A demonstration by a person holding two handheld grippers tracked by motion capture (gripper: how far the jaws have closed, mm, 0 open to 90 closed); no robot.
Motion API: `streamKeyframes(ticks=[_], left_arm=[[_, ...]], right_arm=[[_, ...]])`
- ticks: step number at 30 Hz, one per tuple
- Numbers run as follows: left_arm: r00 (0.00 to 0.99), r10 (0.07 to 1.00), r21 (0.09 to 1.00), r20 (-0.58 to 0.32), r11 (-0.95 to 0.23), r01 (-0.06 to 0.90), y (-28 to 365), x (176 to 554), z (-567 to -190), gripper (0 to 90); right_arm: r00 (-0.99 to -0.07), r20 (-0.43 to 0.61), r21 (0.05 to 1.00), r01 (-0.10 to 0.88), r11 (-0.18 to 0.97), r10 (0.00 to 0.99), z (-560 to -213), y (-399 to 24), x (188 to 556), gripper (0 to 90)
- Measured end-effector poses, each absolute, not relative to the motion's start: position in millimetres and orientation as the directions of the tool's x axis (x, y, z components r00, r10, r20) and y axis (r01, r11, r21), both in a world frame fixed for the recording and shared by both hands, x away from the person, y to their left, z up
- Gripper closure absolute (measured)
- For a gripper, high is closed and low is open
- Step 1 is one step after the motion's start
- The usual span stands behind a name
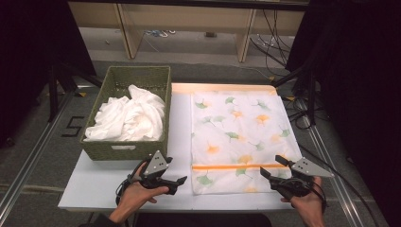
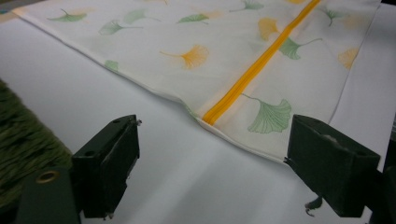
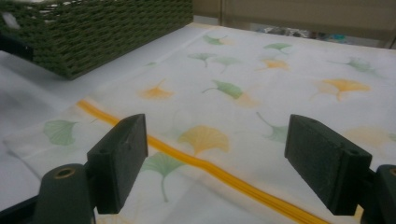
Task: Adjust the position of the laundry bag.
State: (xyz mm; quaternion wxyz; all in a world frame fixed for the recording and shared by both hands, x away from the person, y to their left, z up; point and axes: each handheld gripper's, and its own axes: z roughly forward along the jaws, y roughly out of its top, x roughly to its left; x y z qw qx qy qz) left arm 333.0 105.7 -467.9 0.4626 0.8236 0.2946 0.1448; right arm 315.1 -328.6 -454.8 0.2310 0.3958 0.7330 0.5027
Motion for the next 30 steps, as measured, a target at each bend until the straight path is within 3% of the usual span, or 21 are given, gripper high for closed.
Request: streamKeyframes(ticks=[3,4,8,11,14,16,19,21,23,25,26,27,28,30], left_arm=[[0.8,0.599,0.829,-0.029,-0.433,0.355,99.7,337.5,-471.0,19.2],[0.804,0.593,0.814,-0.045,-0.445,0.373,91.9,341.6,-476.1,20.6],[0.808,0.586,0.782,-0.063,-0.475,0.404,74.8,350.8,-486.7,21.9],[0.814,0.58,0.761,-0.044,-0.508,0.403,63.1,355.8,-494.0,22.9],[0.809,0.587,0.746,-0.036,-0.523,0.413,55.1,358.1,-497.7,23.6],[0.807,0.59,0.744,-0.028,-0.527,0.411,53.8,359.3,-497.9,24.2],[0.805,0.592,0.747,-0.031,-0.522,0.413,49.9,363.1,-499.8,24.3],[0.804,0.594,0.749,-0.018,-0.524,0.404,47.1,365.8,-501.0,24.8],[0.809,0.588,0.757,0.007,-0.531,0.38,44.0,368.7,-500.1,31.0],[0.796,0.604,0.765,-0.027,-0.5,0.406,41.4,367.2,-501.2,38.7],[0.805,0.593,0.779,-0.011,-0.499,0.378,40.0,369.4,-501.5,44.9],[0.81,0.587,0.78,-0.001,-0.506,0.368,39.7,370.1,-501.1,51.8],[0.807,0.591,0.78,0.005,-0.507,0.367,39.3,371.0,-500.9,57.5],[0.802,0.597,0.778,-0.018,-0.496,0.386,37.7,372.3,-500.1,67.6]], right_arm=[[-0.557,0.086,0.924,0.356,0.144,0.826,-455.3,-332.4,315.7,22.6],[-0.563,0.046,0.94,0.303,0.155,0.825,-457.2,-339.4,320.1,22.9],[-0.521,0.022,0.933,0.318,0.17,0.853,-455.0,-348.4,319.2,23.1],[-0.528,0.066,0.939,0.32,0.127,0.847,-457.2,-348.2,320.6,23.7],[-0.511,0.062,0.917,0.368,0.153,0.857,-457.9,-347.3,317.5,23.9],[-0.525,0.014,0.919,0.343,0.196,0.851,-456.4,-348.8,319.1,23.9],[-0.532,0.061,0.917,0.365,0.163,0.844,-458.3,-345.1,319.2,23.9],[-0.529,0.031,0.916,0.355,0.187,0.848,-457.7,-346.8,318.9,23.9],[-0.533,0.018,0.916,0.348,0.2,0.846,-458.1,-346.8,320.7,24.1],[-0.538,0.067,0.909,0.38,0.171,0.84,-458.7,-344.5,319.7,24.7],[-0.532,0.009,0.915,0.346,0.208,0.846,-457.8,-347.9,320.8,26.2],[-0.539,0.068,0.92,0.359,0.156,0.839,-459.7,-344.5,321.5,26.4],[-0.53,0.029,0.916,0.353,0.19,0.847,-457.9,-347.8,321.4,27.5],[-0.52,0.061,0.912,0.376,0.164,0.852,-457.9,-348.1,321.0,30.9]])
